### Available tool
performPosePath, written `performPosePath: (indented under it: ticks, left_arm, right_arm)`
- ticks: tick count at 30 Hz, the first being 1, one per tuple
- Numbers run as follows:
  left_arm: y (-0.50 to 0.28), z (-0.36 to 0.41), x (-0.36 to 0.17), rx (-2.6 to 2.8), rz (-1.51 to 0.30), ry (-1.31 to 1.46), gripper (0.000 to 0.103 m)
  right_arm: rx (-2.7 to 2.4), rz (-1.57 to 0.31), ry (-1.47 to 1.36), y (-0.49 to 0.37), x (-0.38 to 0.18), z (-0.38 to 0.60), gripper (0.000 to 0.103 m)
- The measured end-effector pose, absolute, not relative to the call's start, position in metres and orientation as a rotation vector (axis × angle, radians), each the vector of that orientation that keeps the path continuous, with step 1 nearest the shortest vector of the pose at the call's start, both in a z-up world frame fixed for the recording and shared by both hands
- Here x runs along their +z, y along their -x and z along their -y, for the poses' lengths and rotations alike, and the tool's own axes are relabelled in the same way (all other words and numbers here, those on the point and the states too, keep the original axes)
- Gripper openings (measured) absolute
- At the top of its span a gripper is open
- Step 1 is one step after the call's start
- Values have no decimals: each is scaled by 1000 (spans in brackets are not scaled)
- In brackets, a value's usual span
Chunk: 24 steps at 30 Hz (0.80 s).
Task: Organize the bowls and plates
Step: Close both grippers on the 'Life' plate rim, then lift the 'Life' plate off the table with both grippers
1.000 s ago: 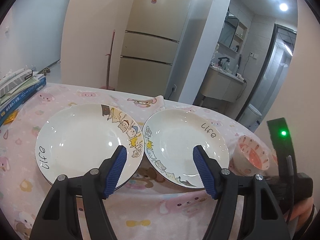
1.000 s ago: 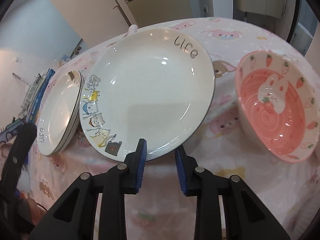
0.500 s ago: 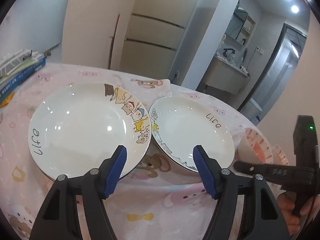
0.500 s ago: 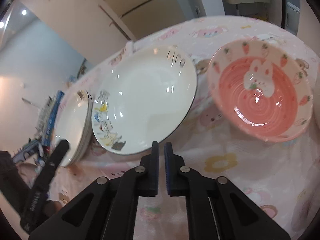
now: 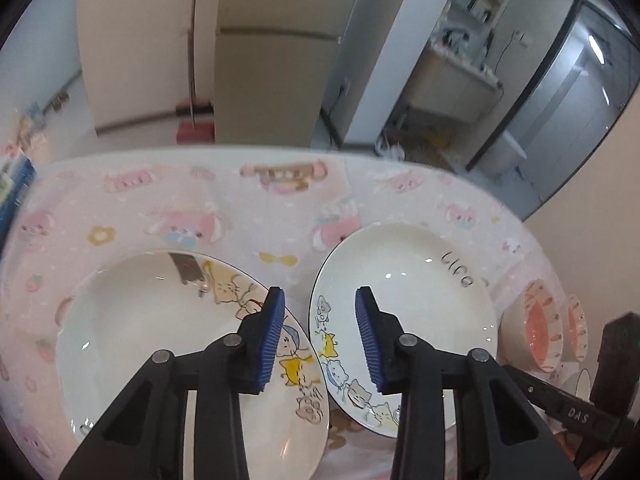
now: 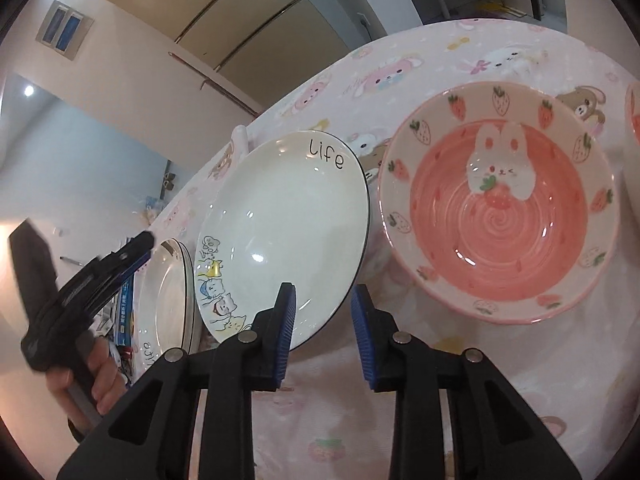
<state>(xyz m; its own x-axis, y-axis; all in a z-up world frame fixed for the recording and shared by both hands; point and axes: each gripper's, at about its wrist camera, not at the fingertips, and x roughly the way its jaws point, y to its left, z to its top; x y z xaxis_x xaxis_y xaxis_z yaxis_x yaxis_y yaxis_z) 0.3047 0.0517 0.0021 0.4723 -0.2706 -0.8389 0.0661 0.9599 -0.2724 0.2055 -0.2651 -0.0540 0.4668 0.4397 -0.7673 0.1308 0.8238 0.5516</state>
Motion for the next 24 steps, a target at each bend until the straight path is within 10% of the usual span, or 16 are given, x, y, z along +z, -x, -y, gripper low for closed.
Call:
performPosePath:
  ticks: [13,24]
  left_arm:
    - [-358,-43,-45,-288,-1227,243,12]
    - [-374,-25,-54,-354,-1237,132,17]
  right_arm:
    - [136,-1144,-674,-207,-71,268,14]
    - [135,-1112,-841,-202,-93,266,11]
